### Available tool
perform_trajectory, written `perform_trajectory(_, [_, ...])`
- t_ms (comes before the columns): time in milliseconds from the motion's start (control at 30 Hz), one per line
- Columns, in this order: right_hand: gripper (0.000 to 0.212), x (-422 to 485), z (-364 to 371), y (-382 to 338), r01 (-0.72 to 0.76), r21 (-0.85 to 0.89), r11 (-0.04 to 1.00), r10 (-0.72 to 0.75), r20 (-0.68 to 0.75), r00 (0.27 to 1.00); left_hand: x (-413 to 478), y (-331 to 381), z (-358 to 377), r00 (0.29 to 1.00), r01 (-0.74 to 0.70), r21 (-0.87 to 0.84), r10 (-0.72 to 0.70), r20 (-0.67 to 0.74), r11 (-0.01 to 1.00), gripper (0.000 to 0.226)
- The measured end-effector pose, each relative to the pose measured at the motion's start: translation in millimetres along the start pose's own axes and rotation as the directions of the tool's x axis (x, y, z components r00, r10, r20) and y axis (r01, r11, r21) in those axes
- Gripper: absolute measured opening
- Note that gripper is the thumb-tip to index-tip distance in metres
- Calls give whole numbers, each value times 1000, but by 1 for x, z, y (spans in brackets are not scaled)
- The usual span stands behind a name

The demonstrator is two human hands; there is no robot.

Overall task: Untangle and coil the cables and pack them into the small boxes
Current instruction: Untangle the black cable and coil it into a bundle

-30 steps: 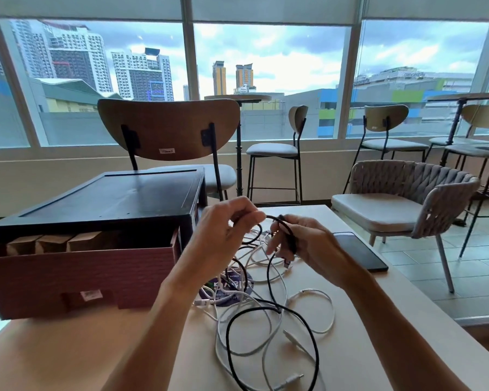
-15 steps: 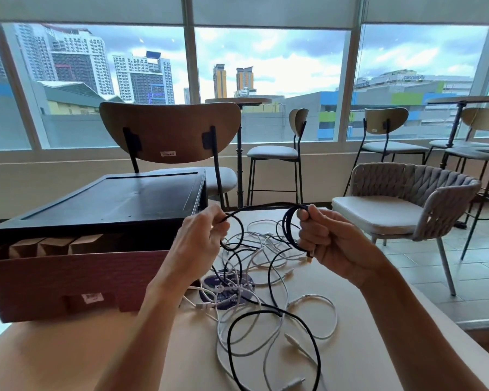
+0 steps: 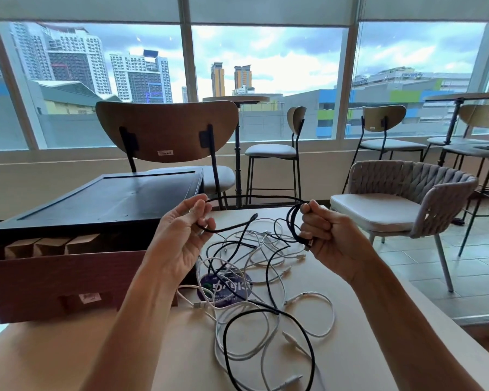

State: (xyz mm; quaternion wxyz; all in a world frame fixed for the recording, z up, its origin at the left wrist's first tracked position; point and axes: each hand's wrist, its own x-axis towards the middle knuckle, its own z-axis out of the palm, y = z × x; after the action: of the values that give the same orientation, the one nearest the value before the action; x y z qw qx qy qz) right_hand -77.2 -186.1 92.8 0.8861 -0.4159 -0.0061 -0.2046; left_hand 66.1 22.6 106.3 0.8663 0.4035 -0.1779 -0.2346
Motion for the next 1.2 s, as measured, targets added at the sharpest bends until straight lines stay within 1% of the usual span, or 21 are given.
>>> perform_trajectory(67, [27, 0, 0, 0, 9, -2, 1000, -9, -14, 1000, 1, 1, 1, 1000, 0, -85, 2, 24, 996, 15])
perform_trajectory(133, [27, 0, -1, 0, 14, -4, 1000, -14, -15, 1000, 1, 1, 0, 998, -23, -96, 28, 56, 995, 18])
perform_trajectory(300, [24, -1, 1, -1, 19, -2, 1000, -19, 2, 1000, 0, -1, 0, 986, -82, -140, 101, 131, 987, 34])
perform_trajectory(367, [23, -1, 1, -3, 23, 30, 999, -24, 26, 999, 0, -2, 0, 983, -107, -89, 119, 142, 990, 34])
perform_trajectory(400, [23, -2, 0, -4, 28, 54, 998, -30, 41, 999, 1, -2, -2, 981, -128, -32, 132, 141, 991, 32])
perform_trajectory(433, [22, -3, -1, -6, 36, 80, 996, -40, 56, 998, 1, -3, -3, 979, -163, 59, 154, 135, 985, 29])
perform_trajectory(467, [22, -3, -2, -7, 44, 109, 993, -52, 69, 996, 1, -4, -6, 974, -211, 188, 189, 127, 959, 25])
perform_trajectory(500, [24, -4, -3, -8, 52, 137, 989, -64, 80, 995, 2, -6, -9, 963, -269, 348, 242, 120, 898, 24])
perform_trajectory(533, [26, -4, -4, -9, 59, 159, 985, -74, 88, 993, 3, -8, -12, 944, -324, 509, 307, 120, 797, 23])
perform_trajectory(600, [30, -5, -4, -9, 68, 177, 982, -87, 103, 991, 7, -13, -16, 891, -380, 752, 432, 141, 539, 21])
perform_trajectory(667, [30, -5, -3, -7, 67, 181, 981, -91, 126, 988, 7, -18, -17, 847, -351, 890, 503, 170, 291, 16])
perform_trajectory(700, [30, -5, -2, -6, 65, 185, 981, -92, 143, 985, 6, -21, -16, 833, -329, 926, 519, 191, 187, 16])
perform_trajectory(733, [30, -5, -2, -5, 62, 193, 979, -95, 163, 982, 5, -23, -16, 826, -312, 944, 522, 212, 109, 17])
perform_trajectory(767, [29, -4, -2, -5, 57, 203, 977, -96, 187, 978, 5, -25, -16, 828, -298, 953, 512, 229, 56, 19])
perform_trajectory(833, [29, -4, -2, -5, 44, 230, 972, -98, 230, 968, 5, -27, -16, 856, -283, 959, 449, 258, -10, 26])
perform_trajectory(933, [35, -5, -2, -6, 53, 240, 969, -107, 214, 971, 4, -25, -15, 922, -269, 957, 257, 288, -108, 43])
perform_trajectory(1000, [39, -5, -2, -7, 71, 227, 971, -118, 199, 973, 0, -26, -12, 944, -279, 951, 142, 298, -135, 50])
perform_trajectory(1033, [40, -5, -2, -7, 76, 225, 971, -123, 203, 972, -1, -26, -11, 943, -291, 947, 123, 308, -138, 49])
perform_trajectory(1067, [40, -5, -2, -6, 81, 225, 971, -128, 206, 970, -2, -27, -10, 933, -310, 941, 144, 328, -136, 44])
perform_trajectory(1133, [39, -5, -2, -7, 106, 225, 969, -152, 194, 969, -3, -28, -8, 891, -350, 929, 264, 370, -123, 26])
perform_trajectory(1200, [39, -3, -1, -9, 154, 223, 962, -195, 172, 966, 0, -29, -9, 845, -376, 924, 380, 375, -76, 14])
